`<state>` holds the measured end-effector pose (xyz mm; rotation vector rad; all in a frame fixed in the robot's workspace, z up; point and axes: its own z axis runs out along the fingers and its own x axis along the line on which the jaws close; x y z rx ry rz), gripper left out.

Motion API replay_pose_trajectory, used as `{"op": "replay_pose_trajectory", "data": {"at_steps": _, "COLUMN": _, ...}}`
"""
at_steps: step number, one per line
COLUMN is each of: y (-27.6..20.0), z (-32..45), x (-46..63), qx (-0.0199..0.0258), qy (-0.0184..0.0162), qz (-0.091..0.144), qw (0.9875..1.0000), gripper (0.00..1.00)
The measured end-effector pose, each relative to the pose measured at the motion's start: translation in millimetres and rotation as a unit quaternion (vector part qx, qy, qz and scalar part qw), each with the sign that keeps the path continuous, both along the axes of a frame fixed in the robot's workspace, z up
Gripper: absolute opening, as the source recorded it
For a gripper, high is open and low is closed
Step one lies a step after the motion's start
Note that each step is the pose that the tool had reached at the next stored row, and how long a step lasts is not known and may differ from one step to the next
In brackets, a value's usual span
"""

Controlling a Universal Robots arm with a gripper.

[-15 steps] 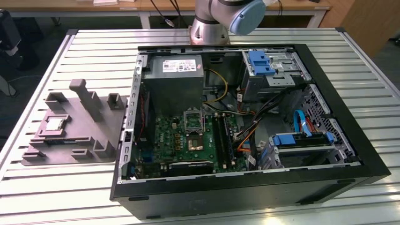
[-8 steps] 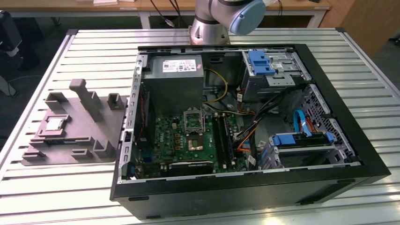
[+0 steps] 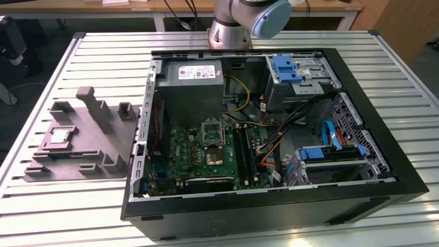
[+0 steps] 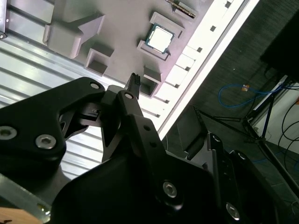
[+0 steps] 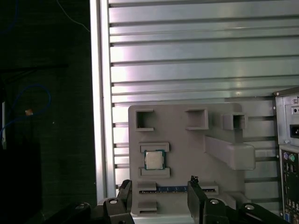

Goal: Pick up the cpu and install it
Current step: 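Pick up the cpu and move it towards the insertion slot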

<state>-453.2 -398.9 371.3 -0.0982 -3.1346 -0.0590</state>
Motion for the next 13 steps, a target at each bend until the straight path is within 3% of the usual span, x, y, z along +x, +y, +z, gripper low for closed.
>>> {"op": "replay_pose_trajectory", "data": {"at_steps": 13, "y": 0.0, "z": -2.6, "x": 0.0, "qx": 0.0, "qy": 0.0, "qz": 0.0, "qw": 1.0, "gripper": 0.59}}
